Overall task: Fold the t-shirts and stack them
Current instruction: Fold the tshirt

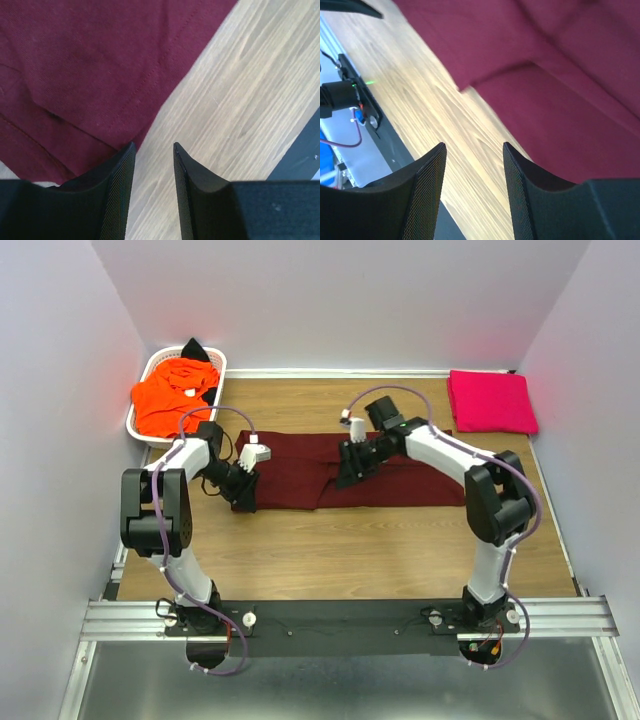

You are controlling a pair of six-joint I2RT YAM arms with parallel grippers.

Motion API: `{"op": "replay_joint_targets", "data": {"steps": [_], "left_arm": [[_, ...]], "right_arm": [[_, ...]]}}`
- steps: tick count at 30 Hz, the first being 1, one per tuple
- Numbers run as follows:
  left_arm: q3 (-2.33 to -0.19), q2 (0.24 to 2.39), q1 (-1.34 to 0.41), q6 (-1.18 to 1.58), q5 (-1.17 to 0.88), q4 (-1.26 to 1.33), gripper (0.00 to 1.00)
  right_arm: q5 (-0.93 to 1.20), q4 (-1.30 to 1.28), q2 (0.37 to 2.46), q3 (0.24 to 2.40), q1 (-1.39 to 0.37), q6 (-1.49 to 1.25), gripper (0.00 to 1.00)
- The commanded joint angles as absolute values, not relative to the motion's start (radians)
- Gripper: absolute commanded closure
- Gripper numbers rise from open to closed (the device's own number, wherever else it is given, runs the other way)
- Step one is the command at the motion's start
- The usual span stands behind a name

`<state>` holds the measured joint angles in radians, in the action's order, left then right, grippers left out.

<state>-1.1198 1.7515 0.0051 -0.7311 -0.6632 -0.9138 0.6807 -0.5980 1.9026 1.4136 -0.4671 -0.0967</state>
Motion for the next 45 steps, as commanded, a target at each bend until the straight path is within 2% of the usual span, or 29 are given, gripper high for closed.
{"op": "replay_joint_targets", "data": {"steps": [1, 7, 11, 31, 36, 38, 39, 43, 45], "left_arm": [[-1.123, 1.778, 0.006, -0.698, -0.678, -0.876, 0.55], [-1.127, 1.753, 0.012, -0.696, -0.655, -0.893, 0.53], [-1.137, 1.743, 0.020, -0.699, -0.646, -0.908, 0.53], [-1.134, 1.736, 0.041, -0.678, -0.643, -0.905, 0.53], [-1.144, 1.740, 0.049, -0.680, -0.643, -0.911, 0.53], [-1.149, 1.740, 0.057, -0.673, -0.640, -0.914, 0.53], [-1.150, 1.741, 0.057, -0.673, -0.640, -0.914, 0.53], [-1.154, 1.747, 0.060, -0.675, -0.640, -0.920, 0.53], [-1.154, 1.753, 0.060, -0.673, -0.640, -0.919, 0.53]], "right_arm": [[0.670, -0.480, 1.957, 1.404, -0.543, -0.210, 0.43], [0.652, -0.443, 1.985, 1.396, -0.595, -0.261, 0.34], [0.653, -0.417, 2.020, 1.410, -0.633, -0.301, 0.34], [0.660, -0.396, 2.152, 1.502, -0.709, -0.373, 0.51], [0.646, -0.399, 2.148, 1.494, -0.709, -0.377, 0.66], [0.638, -0.399, 2.137, 1.483, -0.707, -0.376, 0.68], [0.635, -0.400, 2.134, 1.477, -0.707, -0.376, 0.67], [0.615, -0.400, 2.115, 1.444, -0.706, -0.374, 0.55], [0.607, -0.400, 2.115, 1.428, -0.707, -0.373, 0.53]]}}
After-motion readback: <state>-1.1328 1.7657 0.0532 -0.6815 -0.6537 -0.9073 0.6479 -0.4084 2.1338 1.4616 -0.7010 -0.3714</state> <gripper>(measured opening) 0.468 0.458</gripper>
